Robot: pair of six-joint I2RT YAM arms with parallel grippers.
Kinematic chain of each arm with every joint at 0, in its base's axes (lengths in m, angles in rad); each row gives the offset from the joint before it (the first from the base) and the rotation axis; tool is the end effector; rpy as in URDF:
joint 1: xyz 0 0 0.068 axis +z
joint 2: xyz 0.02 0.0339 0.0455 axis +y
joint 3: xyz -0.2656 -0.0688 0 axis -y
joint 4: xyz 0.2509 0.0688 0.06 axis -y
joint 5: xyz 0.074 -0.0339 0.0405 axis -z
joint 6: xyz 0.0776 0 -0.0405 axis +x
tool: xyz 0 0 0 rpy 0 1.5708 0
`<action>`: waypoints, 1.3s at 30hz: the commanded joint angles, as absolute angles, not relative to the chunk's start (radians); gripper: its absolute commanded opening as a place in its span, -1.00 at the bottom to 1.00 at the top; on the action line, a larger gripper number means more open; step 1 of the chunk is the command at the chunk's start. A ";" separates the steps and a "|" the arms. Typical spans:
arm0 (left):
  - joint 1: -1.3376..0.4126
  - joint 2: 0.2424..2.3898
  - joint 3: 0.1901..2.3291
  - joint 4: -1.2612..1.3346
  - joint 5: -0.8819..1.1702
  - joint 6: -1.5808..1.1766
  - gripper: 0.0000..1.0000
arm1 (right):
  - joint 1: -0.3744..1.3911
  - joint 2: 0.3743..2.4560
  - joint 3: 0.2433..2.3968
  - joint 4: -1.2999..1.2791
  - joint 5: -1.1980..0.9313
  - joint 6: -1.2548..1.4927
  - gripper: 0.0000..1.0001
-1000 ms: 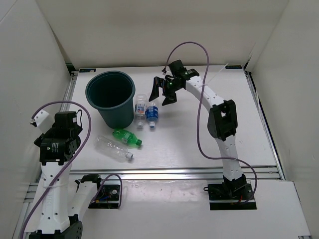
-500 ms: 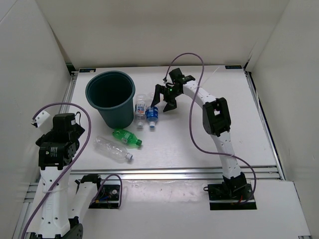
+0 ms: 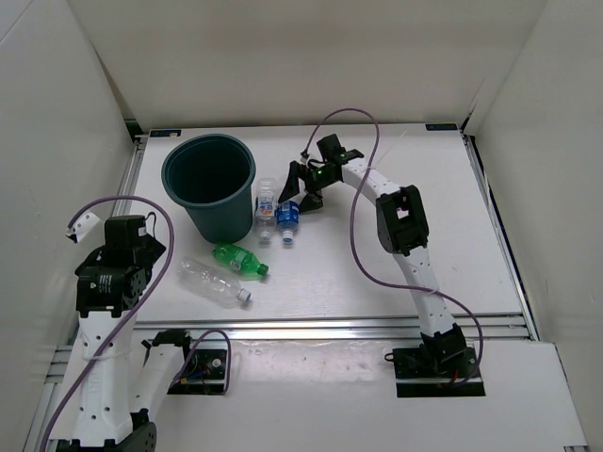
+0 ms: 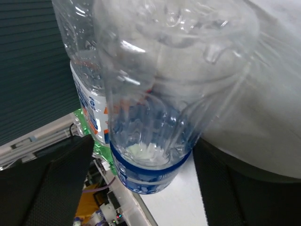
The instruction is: Put the plastic bottles in the bin
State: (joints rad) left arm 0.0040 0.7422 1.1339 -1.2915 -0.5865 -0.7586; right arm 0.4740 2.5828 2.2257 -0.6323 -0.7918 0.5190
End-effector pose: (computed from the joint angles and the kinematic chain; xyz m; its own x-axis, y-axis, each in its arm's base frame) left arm 0.1193 0.0434 0.3357 -0.3294 -0.5743 -0.7495 -0.7909 0.6013 -0.1131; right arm 0.4836 0.3101 0.1154 -0.9772 -0.1096 -0.1819 -0.2116 0.5771 0.7888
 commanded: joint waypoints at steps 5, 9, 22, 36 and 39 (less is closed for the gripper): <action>0.008 0.741 1.129 -1.324 -0.597 -0.776 1.00 | 0.454 2.596 2.234 -0.574 -0.914 0.565 0.21; 0.008 0.741 1.108 -1.302 -0.606 -0.776 1.00 | 0.422 2.525 2.128 -0.574 -0.914 0.529 -0.14; 0.008 0.741 1.043 -1.226 -0.574 -0.804 1.00 | 0.334 2.137 2.076 -0.669 -0.870 0.475 -0.42; 0.008 0.759 1.022 -1.172 -0.485 -0.699 1.00 | 0.690 2.019 2.376 -0.352 -0.387 0.490 -0.45; 0.008 0.770 1.040 -1.183 -0.463 -0.657 1.00 | 0.779 2.107 2.483 -0.267 -0.189 0.401 -0.40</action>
State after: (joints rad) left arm 0.0036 0.7689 1.0225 -1.1919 -0.5022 -0.7101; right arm 0.7341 2.0228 2.4157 -0.3973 -0.4442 0.5091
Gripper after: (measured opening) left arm 0.998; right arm 0.481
